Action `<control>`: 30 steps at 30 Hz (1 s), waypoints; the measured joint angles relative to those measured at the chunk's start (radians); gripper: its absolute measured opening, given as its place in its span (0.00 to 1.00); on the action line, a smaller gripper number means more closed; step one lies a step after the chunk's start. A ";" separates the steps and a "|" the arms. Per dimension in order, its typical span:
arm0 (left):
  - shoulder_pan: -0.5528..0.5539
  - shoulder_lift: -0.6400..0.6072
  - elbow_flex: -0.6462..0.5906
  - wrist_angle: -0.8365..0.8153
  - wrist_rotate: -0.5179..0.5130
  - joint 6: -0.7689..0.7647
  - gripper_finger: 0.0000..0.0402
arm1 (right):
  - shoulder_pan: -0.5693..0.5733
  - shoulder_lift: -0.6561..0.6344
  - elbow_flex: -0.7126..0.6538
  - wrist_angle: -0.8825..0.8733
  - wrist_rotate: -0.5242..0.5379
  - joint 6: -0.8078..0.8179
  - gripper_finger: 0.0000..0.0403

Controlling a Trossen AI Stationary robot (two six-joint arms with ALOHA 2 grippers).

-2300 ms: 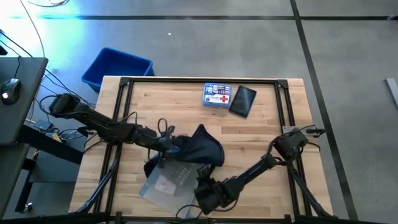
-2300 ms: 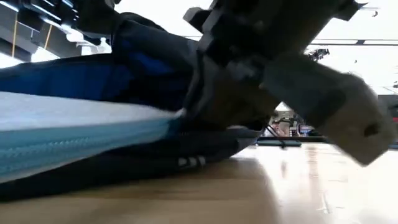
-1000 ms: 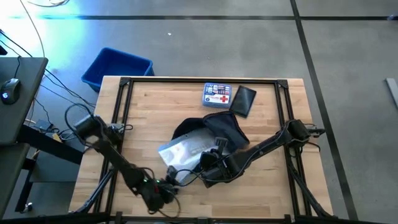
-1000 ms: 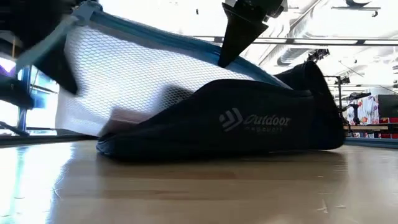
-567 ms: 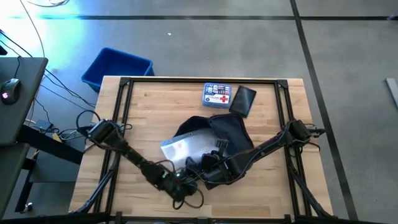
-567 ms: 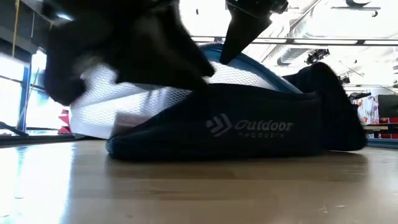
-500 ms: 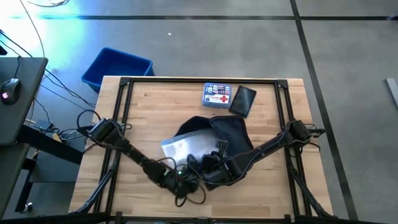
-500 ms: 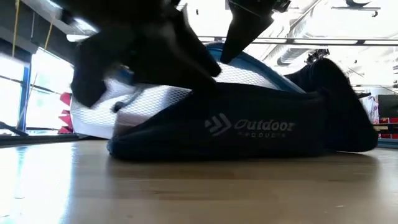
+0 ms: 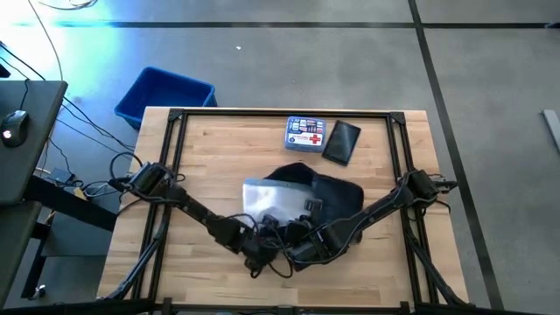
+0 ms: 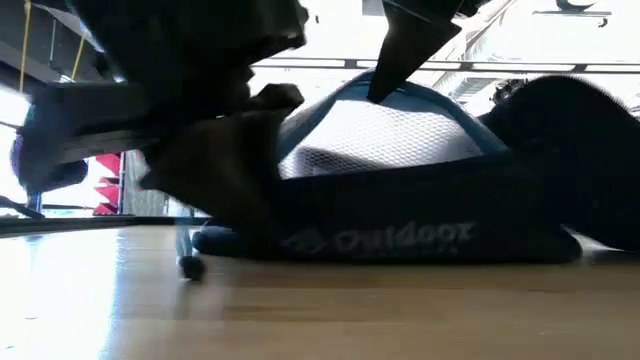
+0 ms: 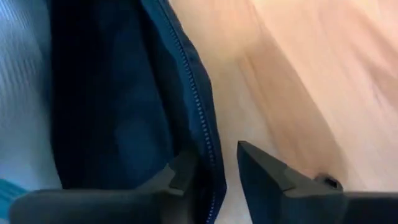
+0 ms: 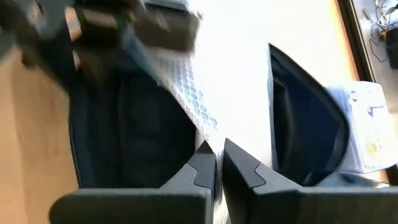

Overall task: Unpack backpack
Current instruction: Put the blue zipper bag in the black backpack

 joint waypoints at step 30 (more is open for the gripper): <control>-0.181 -0.001 0.077 -0.435 -0.397 -0.371 0.00 | 0.077 0.033 0.000 0.026 -0.504 -0.369 0.00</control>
